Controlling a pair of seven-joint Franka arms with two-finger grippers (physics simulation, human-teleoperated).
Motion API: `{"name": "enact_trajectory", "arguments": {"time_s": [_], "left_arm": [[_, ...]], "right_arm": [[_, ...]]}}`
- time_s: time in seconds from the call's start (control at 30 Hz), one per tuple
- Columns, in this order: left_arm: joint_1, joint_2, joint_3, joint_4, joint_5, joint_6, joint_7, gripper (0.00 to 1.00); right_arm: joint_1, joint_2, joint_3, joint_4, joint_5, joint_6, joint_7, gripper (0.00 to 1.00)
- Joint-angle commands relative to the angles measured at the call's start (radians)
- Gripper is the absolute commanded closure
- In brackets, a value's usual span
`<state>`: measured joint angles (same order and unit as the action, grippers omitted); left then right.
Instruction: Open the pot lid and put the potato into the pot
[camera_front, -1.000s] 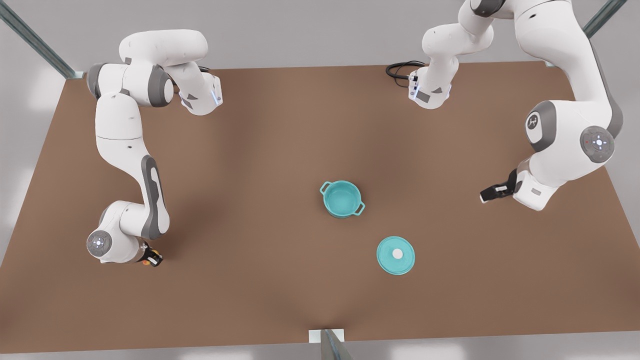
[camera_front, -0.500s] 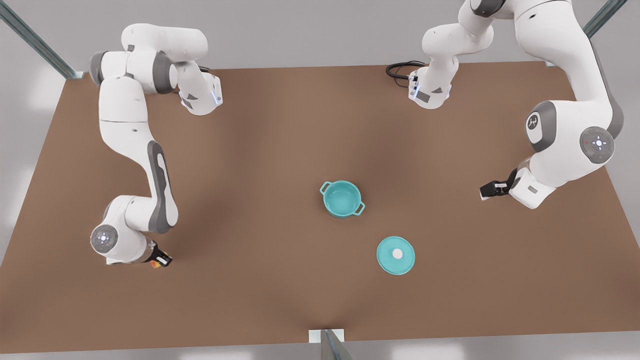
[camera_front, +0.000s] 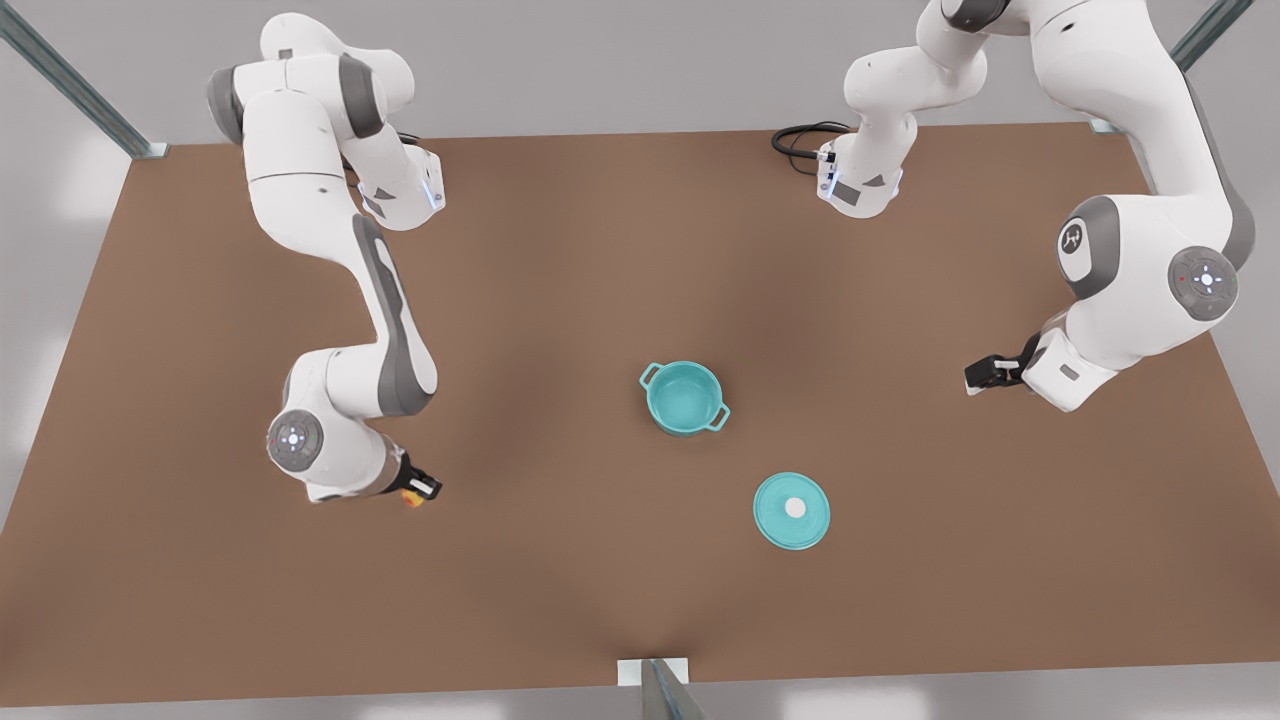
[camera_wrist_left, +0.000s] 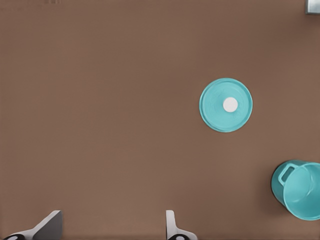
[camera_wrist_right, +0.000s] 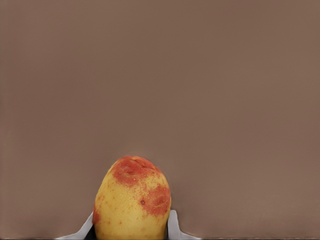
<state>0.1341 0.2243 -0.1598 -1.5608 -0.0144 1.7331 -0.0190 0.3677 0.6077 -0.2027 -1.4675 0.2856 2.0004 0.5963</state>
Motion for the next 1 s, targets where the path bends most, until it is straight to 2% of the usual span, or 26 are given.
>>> {"name": "enact_trajectory", "arguments": {"time_s": [0.0,0.43,0.63,0.77,0.97], "left_arm": [[0.001,0.000,0.000,0.001,0.001,-0.001,0.048,0.00],[0.001,-0.006,-0.004,0.007,0.002,-0.015,0.045,0.00],[0.002,-0.010,-0.003,0.007,0.002,-0.037,0.047,0.00],[-0.002,0.038,-0.006,0.007,0.002,0.069,0.054,0.00],[-0.001,0.010,-0.004,0.015,0.002,0.043,0.030,0.00]], "right_arm": [[0.025,-0.011,0.000,0.001,0.023,-0.035,0.195,0.48],[0.355,-0.009,0.000,0.027,0.103,-0.028,0.433,0.48],[0.461,0.083,0.003,0.162,0.132,-0.019,0.520,0.48],[0.539,0.139,-0.001,0.207,0.139,0.035,0.563,0.48],[0.573,0.257,-0.003,0.339,0.176,0.100,0.609,0.48]]}}
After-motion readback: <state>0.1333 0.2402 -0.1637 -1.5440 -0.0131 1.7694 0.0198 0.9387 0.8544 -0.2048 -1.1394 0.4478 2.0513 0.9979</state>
